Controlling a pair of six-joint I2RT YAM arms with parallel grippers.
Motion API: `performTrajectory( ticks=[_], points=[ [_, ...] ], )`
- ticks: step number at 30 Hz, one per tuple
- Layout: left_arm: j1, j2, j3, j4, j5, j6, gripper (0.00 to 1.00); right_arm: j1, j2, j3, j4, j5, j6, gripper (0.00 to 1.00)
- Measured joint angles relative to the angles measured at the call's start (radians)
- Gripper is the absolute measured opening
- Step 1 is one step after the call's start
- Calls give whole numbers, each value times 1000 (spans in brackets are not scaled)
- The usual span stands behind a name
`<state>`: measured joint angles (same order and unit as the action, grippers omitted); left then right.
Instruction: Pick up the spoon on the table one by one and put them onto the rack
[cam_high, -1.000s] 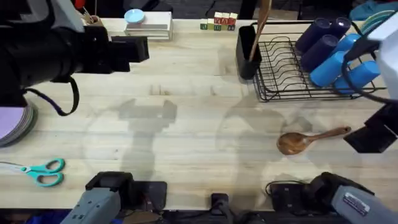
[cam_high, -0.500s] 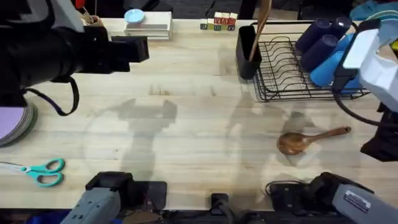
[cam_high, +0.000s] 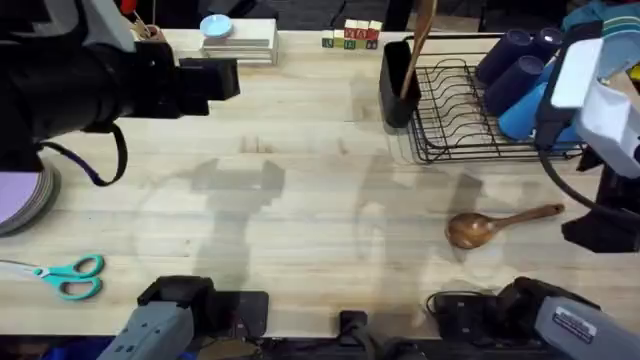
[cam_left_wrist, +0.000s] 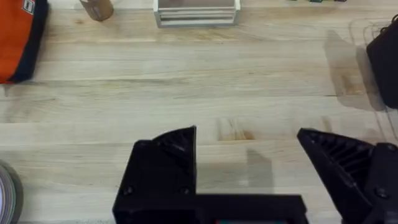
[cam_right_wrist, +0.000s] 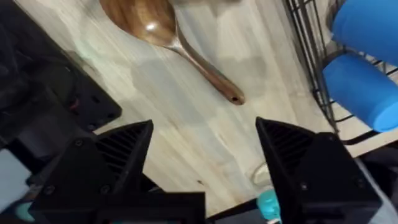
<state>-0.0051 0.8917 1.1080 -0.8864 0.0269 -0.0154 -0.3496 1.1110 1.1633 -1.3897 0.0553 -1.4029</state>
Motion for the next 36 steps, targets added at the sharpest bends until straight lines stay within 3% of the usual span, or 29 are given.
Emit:
performTrajectory(
  ticks=[4, 16, 21, 36],
  points=[
    [0, 0, 0, 0, 0, 0, 993, 0, 4, -6, 34, 3, -36, 996],
    [0, 0, 0, 0, 0, 0, 994, -5, 39, -235, 254, 4, -115, 996],
    [0, 0, 0, 0, 0, 0, 994, -52, 39, -364, 396, 4, -139, 996],
    [0, 0, 0, 0, 0, 0, 993, -56, 41, -444, 485, -53, -192, 996]
  ],
)
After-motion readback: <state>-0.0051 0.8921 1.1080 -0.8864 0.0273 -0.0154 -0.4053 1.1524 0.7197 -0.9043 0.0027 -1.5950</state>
